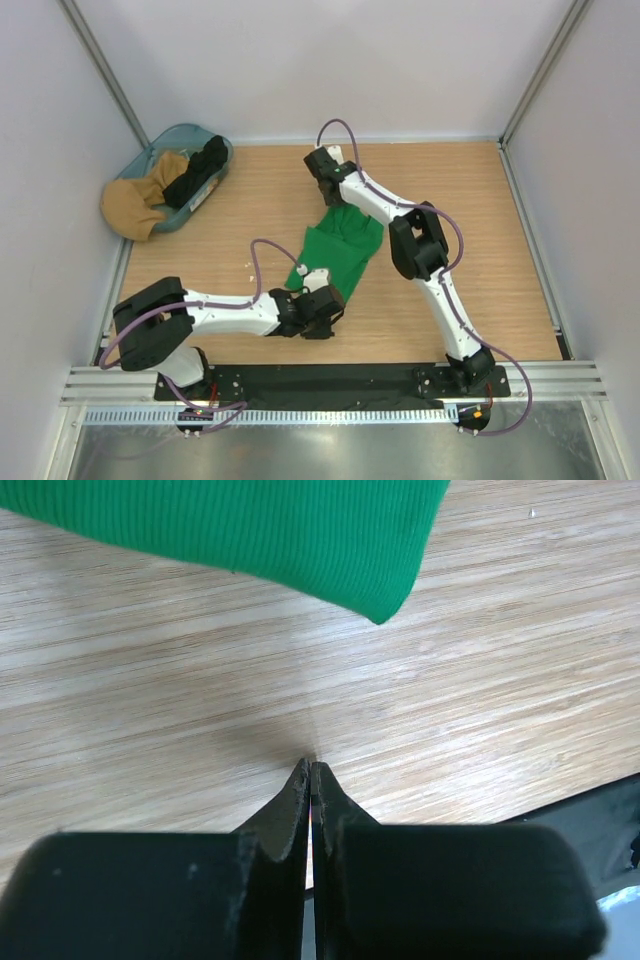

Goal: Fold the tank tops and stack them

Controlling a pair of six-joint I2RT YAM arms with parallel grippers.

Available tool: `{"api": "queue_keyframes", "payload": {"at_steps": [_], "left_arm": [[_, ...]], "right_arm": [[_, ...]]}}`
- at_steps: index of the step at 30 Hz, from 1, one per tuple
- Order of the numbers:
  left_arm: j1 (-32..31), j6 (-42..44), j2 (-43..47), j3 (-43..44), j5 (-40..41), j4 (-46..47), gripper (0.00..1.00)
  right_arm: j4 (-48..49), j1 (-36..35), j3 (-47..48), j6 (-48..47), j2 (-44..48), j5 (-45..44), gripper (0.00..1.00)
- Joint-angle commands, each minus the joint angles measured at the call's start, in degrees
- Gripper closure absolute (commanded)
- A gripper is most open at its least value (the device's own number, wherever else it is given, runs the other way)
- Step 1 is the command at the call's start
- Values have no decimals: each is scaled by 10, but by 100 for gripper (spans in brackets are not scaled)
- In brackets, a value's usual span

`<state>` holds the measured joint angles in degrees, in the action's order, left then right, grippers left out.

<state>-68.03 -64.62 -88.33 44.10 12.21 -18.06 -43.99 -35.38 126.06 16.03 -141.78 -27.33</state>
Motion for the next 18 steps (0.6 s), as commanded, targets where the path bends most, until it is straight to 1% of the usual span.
{"api": "queue_keyframes", "payload": {"at_steps": [1, 4, 5, 6, 8, 11, 13, 14, 16, 18], "left_arm": [[-4, -6, -4, 0, 18, -4, 99], [-4, 2, 32, 7, 57, -43, 83], [-4, 4, 44, 11, 69, -70, 68], [-3, 4, 61, 13, 89, -81, 58], [13, 3, 79, 5, 90, -75, 42], [42, -15, 114, -31, 82, -27, 39], [51, -31, 137, -58, 104, -3, 38], [60, -51, 143, -66, 109, 24, 38], [69, -72, 151, -89, 118, 50, 38], [81, -108, 154, -105, 131, 74, 41]], "right_arm": [[48, -2, -27, 1, 40, 3, 98], [60, -3, -42, -9, 47, 19, 96], [61, -3, -44, -11, 47, 21, 96], [61, -2, -45, -11, 47, 23, 96], [62, -3, -49, -12, 48, 25, 96], [69, -3, -61, -11, 54, 26, 96], [76, -3, -64, -8, 60, 30, 96], [77, -3, -65, -7, 60, 31, 96], [76, -3, -64, -6, 61, 32, 96], [77, -2, -64, -3, 63, 35, 96]]}}
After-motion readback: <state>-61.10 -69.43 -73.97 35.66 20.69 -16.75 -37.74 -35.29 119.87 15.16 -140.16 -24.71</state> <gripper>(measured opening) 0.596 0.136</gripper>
